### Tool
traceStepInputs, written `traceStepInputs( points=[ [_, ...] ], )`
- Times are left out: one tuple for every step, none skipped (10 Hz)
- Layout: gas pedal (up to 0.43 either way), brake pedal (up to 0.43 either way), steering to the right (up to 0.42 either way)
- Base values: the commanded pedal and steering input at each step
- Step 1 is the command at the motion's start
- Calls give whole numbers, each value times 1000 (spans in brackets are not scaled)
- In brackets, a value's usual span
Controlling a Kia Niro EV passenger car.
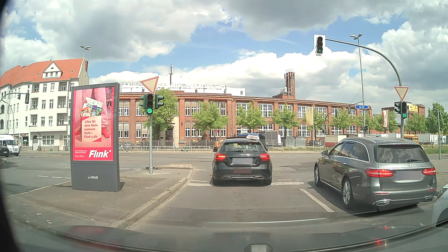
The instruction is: Follow the waypoints while adhering to traffic rules and regulations
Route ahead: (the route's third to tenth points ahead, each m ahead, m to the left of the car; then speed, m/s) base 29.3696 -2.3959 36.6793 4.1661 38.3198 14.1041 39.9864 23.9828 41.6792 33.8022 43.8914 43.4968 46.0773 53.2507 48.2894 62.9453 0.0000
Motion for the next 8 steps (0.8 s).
traceStepInputs(
  points=[
    [0,24,6],
    [520,18,9],
    [390,24,9],
    [378,24,9],
    [280,24,-1],
    [500,18,-10],
    [512,24,-14],
    [512,24,-16]
  ],
)
